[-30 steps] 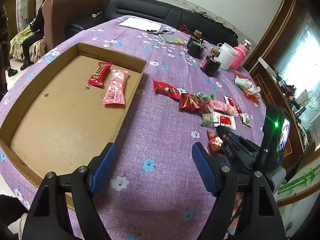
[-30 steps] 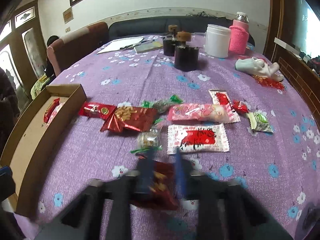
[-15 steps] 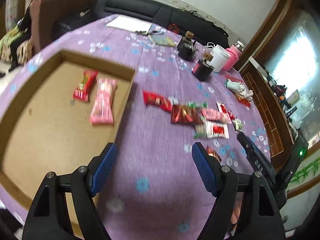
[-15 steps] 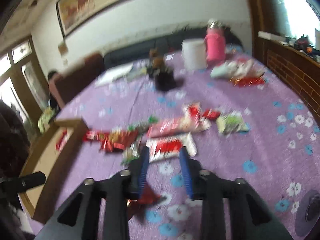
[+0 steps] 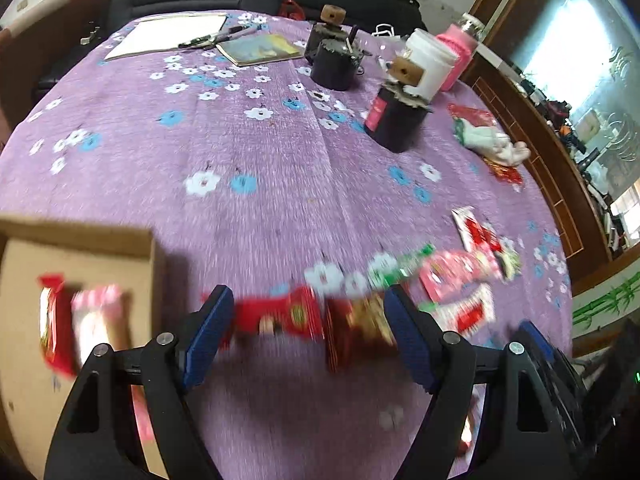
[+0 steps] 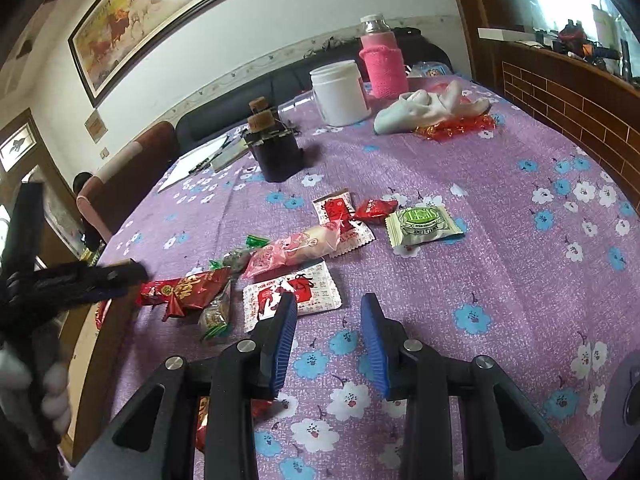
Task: Organize snacks
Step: 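Grasp the small red candy packet with the left tool while the right tool approaches foil candy, then grasp the red-gold foil candy with the right tool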
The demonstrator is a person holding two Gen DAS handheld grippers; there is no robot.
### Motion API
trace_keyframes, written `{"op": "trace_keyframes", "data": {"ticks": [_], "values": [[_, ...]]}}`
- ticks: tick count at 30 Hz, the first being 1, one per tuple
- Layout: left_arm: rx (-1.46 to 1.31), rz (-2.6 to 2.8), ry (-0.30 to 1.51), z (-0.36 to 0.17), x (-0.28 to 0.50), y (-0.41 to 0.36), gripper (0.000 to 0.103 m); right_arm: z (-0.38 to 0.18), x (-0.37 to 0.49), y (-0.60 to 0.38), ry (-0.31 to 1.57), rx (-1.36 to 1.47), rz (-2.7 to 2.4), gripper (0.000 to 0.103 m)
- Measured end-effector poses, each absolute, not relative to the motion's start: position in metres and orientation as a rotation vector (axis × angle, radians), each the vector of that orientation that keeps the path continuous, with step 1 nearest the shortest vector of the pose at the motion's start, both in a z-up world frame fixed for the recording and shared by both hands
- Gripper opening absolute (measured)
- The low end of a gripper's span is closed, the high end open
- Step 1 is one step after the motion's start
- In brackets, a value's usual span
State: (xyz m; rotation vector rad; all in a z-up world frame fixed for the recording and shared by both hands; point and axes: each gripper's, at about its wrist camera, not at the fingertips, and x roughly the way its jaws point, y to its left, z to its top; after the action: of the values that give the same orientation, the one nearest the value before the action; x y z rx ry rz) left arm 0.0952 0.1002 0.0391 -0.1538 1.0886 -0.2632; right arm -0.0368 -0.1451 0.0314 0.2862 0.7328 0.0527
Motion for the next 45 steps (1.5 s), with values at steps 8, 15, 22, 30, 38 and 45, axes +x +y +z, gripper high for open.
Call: {"op": "trace_keyframes", "data": {"ticks": [8,15,22,30,38,45], "values": [[-0.087,-0.316,1.211,0.026,0.101,0.089,0.073,0.028,-0.032,-0.146,0.744,0.287,0.054,0.043],[-0.082,-0.389,1.23,0.031,0.066,0.087,0.072,0.028,-0.032,-0.147,0.749,0.323,0.105,0.043],[0.059,-0.283,1.179,0.024,0.06,0.077,0.039,0.037,-0.042,-0.113,0.734,0.25,0.297,0.043],[0.082,-0.212,1.115,0.028,0.039,0.072,0.015,0.038,-0.042,-0.112,0.728,0.24,0.281,0.043],[-0.071,-0.257,1.047,0.055,-0.004,0.098,0.015,0.038,-0.043,-0.119,0.719,0.259,0.268,0.043],[-0.145,-0.325,1.033,0.052,-0.037,0.104,0.015,0.038,-0.05,-0.128,0.749,0.359,0.293,0.043]]}}
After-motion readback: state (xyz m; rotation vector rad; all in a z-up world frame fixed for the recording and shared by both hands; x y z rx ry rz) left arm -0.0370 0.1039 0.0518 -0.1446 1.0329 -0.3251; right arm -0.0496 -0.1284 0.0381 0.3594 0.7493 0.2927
